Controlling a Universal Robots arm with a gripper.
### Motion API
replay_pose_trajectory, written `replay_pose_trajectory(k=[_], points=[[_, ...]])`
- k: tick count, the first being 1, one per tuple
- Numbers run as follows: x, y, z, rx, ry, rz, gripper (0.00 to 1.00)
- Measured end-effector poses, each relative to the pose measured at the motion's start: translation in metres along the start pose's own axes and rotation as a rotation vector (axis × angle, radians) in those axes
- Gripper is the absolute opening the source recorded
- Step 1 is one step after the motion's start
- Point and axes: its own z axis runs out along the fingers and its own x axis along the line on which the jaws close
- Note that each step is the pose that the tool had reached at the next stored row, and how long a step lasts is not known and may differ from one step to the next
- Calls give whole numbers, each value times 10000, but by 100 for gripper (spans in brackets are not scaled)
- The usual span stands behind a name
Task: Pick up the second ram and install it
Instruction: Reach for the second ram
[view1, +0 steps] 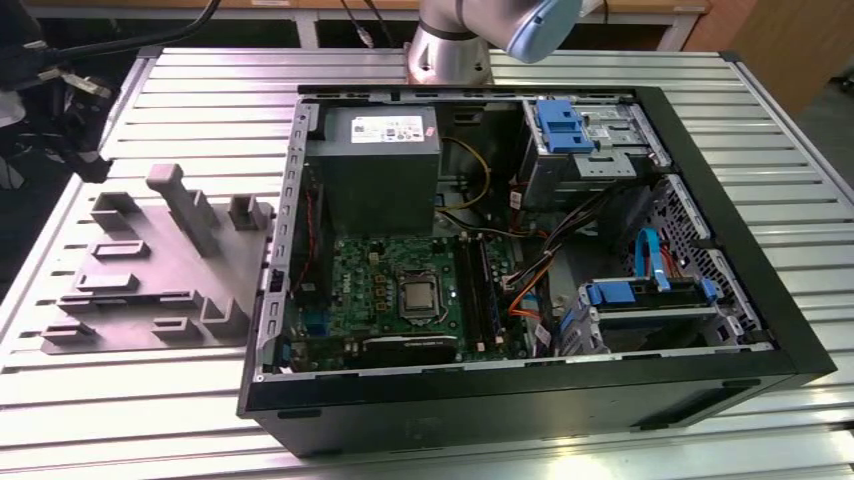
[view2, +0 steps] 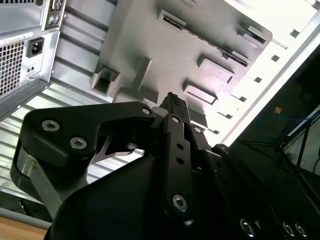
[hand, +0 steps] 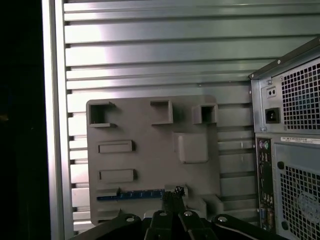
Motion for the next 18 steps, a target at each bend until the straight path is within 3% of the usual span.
replay_pose_trajectory(k=[17, 18], points=[[343, -133, 83, -2, -1, 1, 10], [331, -132, 83, 0, 1, -1, 10]])
